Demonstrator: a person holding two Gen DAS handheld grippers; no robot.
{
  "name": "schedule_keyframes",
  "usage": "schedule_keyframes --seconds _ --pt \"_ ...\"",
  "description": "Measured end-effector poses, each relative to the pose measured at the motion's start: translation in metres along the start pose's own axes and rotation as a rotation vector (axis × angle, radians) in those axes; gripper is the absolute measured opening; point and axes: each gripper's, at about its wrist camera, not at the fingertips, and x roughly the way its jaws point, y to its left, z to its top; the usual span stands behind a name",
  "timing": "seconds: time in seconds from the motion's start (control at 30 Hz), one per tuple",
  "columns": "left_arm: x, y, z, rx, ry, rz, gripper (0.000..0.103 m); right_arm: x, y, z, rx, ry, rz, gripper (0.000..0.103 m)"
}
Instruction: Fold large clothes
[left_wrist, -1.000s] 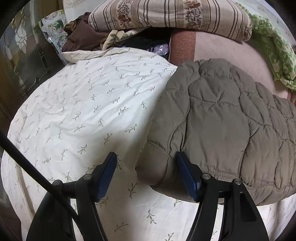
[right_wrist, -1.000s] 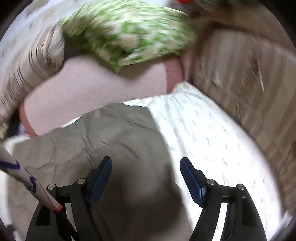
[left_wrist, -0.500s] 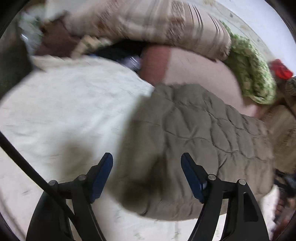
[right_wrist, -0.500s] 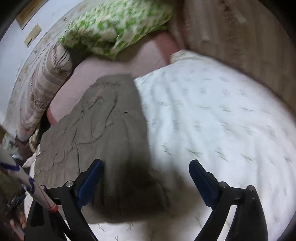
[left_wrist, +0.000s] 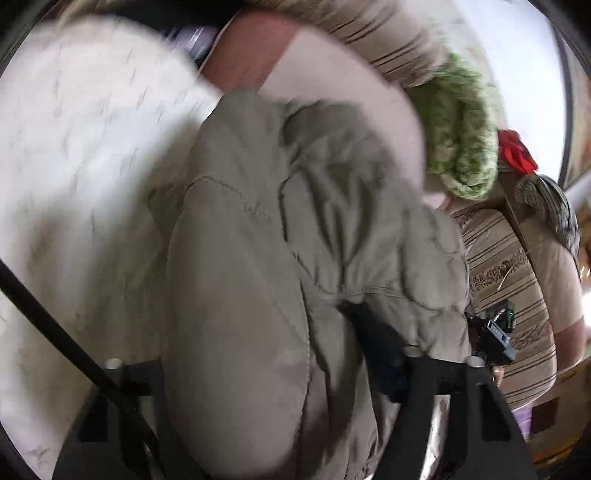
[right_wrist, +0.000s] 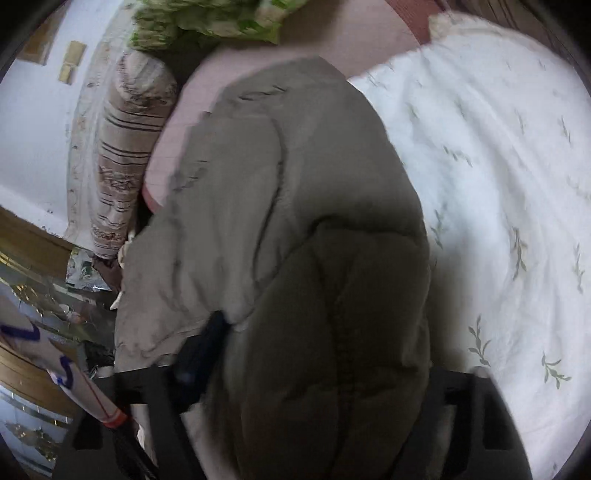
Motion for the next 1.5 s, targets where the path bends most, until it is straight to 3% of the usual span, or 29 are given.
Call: schedule_keyframes --seconds 0.07,0.13,0.2,0.3,0.37,0.47,0.53,0.63,0.7,0.77,0.9,1.0,1.03,1.07,1.1,1.17,1.2,1.3,1.43,1.5 --pt "-0.017 -0.015 0.004 0.016 -0.049 -0.018 0.053 -0.018 0.012 0.001 -0.015 -0.051 0.035 0.049" --pt "-0.029 -0.028 0.006 0.034 -0.094 -0.017 0.051 -0.034 0.024 0.003 -0.036 -0.105 0.074 0.046" --pt "-0.028 -0.035 0.004 0.049 -0.115 0.041 0.051 -0.045 0.036 0.004 -0.075 -0.152 0.079 0.046" --pt "-0.006 -0.019 0.002 0.019 -0.061 0.116 0.051 -0.04 0.038 0.004 -0.117 -0.175 0.008 0.046" --pt "0.008 0.0 -0.004 -0.027 -0.009 0.159 0.053 -0.025 0.019 0.002 -0.066 -0.149 -0.051 0.055" --pt "0.009 0.021 -0.012 -0.112 -0.006 0.106 0.057 -0.005 -0.014 0.002 0.072 -0.1 -0.037 0.075" --pt "0.001 0.021 -0.011 -0.129 -0.02 0.093 0.057 -0.004 -0.023 0.002 0.123 -0.109 -0.023 0.075" --pt "-0.025 0.009 -0.01 -0.094 -0.09 0.12 0.057 -0.022 -0.016 0.003 0.112 -0.178 -0.102 0.076" --pt "-0.041 0.004 -0.012 -0.083 -0.137 0.132 0.057 -0.049 -0.006 0.0 0.089 -0.285 -0.184 0.077" --pt "-0.048 0.005 -0.013 -0.081 -0.161 0.124 0.062 -0.066 0.001 -0.002 0.063 -0.331 -0.21 0.085" --pt "-0.034 0.023 -0.016 -0.07 -0.105 0.136 0.075 -0.061 -0.009 -0.006 0.05 -0.224 -0.147 0.089" --pt "0.003 0.035 -0.022 -0.101 0.055 0.027 0.079 -0.026 -0.02 -0.009 0.047 -0.074 -0.122 0.089" --pt "0.007 0.035 -0.023 -0.109 0.06 0.033 0.079 -0.014 -0.022 -0.01 0.05 -0.027 -0.085 0.089" --pt "0.005 0.031 -0.022 -0.099 0.055 0.034 0.072 -0.005 -0.024 -0.01 0.063 -0.001 -0.045 0.078" --pt "-0.002 0.025 -0.02 -0.087 0.045 0.024 0.055 -0.001 -0.024 -0.013 0.069 0.003 -0.029 0.073" --pt "-0.019 0.01 -0.018 -0.056 0.014 0.036 0.044 -0.007 -0.018 -0.012 0.063 -0.005 0.0 0.052" --pt "-0.028 0.003 -0.019 -0.042 -0.003 0.046 0.041 -0.016 -0.014 -0.012 0.055 -0.018 0.021 0.048" --pt "-0.045 -0.015 -0.027 -0.002 -0.029 0.083 0.041 -0.04 0.001 -0.018 0.034 -0.046 0.075 0.042" --pt "-0.06 -0.023 -0.048 0.035 -0.025 0.144 0.041 -0.068 0.024 -0.042 -0.035 -0.055 0.054 0.042" --pt "-0.055 -0.015 -0.06 0.019 0.003 0.192 0.055 -0.073 0.02 -0.053 -0.032 -0.052 0.029 0.046"
